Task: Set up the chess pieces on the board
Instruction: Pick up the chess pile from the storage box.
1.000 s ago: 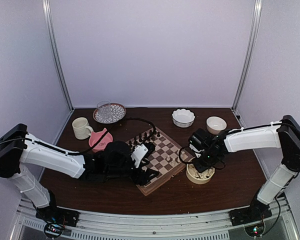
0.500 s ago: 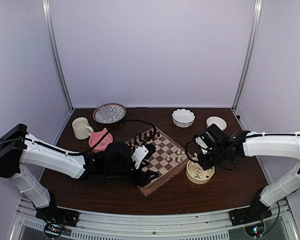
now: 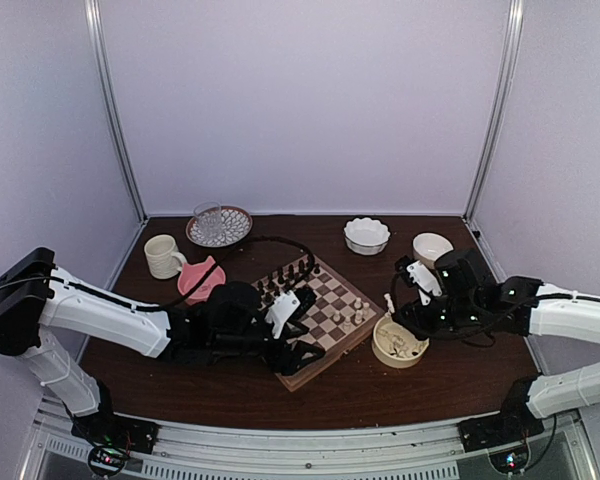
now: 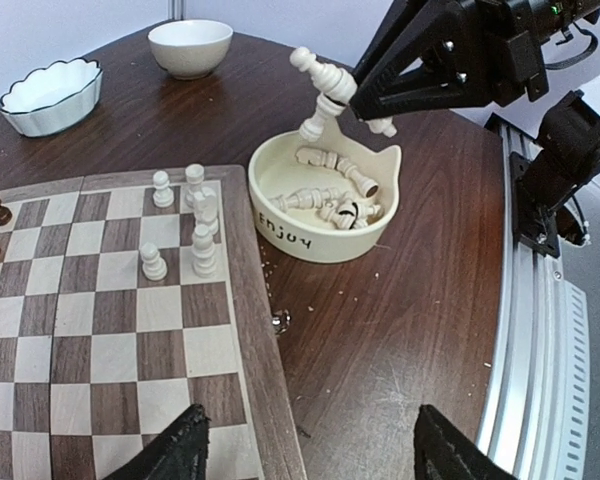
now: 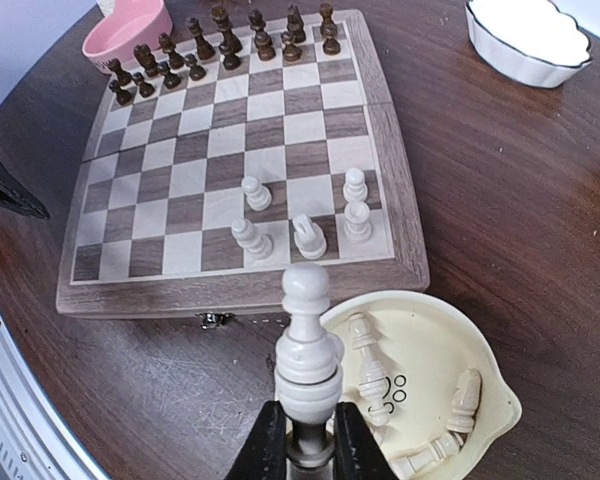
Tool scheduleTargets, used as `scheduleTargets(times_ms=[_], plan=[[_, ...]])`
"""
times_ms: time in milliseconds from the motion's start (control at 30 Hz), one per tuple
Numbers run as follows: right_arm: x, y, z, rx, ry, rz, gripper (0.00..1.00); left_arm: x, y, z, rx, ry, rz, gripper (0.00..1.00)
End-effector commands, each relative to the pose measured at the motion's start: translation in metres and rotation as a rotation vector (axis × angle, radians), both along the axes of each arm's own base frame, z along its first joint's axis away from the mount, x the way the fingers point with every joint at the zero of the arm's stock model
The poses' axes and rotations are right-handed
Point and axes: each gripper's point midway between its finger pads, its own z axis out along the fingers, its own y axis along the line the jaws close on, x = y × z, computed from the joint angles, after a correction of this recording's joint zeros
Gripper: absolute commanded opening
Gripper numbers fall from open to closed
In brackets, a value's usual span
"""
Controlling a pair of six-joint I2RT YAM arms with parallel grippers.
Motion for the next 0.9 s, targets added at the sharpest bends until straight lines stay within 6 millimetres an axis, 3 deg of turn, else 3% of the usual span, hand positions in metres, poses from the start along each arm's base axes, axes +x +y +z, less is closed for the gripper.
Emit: scheduleTargets(times_ms=[0, 167, 367, 567, 867], plan=[[-0.002, 0.011, 0.011, 0.063, -0.043, 0.047, 0.09, -0.007, -0.008, 0.019, -0.083, -0.011, -0.045, 0.70], [-0.018, 0.037, 0.022, 0.179, -0.014, 0.187, 0.09, -0.022, -0.016, 0.021, -0.110, 0.019, -0.133, 0.66], [-0.053, 0.065, 0.048, 0.354, -0.006, 0.390, 0.09, -0.050, -0.025, 0.032, -0.191, 0.028, -0.314, 0.63], [-0.076, 0.076, 0.071, 0.469, -0.009, 0.513, 0.10, -0.060, -0.019, 0.045, -0.345, -0.041, -0.356, 0.63], [-0.092, 0.089, 0.105, 0.600, -0.037, 0.554, 0.09, -0.057, -0.003, 0.066, -0.531, -0.150, -0.304, 0.69]])
